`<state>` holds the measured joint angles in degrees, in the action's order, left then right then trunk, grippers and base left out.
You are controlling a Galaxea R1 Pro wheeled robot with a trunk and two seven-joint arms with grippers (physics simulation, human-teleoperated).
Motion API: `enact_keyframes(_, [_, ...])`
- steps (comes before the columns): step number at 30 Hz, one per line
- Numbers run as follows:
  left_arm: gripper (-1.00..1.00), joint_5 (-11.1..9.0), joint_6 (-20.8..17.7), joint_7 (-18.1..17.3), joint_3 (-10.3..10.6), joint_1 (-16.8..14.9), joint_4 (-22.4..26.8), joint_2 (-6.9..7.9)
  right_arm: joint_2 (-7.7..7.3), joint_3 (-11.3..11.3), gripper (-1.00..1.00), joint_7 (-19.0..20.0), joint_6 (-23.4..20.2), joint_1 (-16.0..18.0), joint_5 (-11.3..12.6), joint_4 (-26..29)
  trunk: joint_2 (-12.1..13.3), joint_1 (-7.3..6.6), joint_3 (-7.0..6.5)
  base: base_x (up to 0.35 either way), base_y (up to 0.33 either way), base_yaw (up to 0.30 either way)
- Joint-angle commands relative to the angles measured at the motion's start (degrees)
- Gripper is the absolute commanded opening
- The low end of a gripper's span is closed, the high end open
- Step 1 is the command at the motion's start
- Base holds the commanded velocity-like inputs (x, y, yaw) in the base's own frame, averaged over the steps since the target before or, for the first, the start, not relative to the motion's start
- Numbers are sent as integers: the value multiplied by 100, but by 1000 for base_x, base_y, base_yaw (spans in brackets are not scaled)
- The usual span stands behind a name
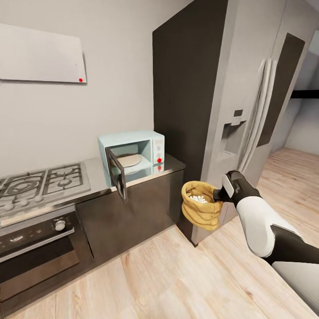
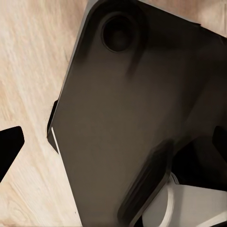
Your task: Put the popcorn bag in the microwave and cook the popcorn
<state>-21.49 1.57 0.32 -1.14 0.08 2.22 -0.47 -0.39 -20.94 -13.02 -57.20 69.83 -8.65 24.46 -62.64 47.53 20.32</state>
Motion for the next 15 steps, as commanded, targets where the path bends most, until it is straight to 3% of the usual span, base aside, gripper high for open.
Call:
enact_keyframes(1, [100,-22,10,3,-9,1,7,-3,4,-41,-100,27,-20,4,-53,6,-3,3,5,221,-137,229])
enact_keyframes(10, [100,-22,10,3,-9,1,7,-5,5,-39,-100,27,-21,4,-49,6,-3,3,5,200,-134,262])
enact_keyframes(15, [100,-22,10,3,-9,1,7,-5,4,-41,-100,27,-21,4,-49,6,-3,3,5,52,-36,267])
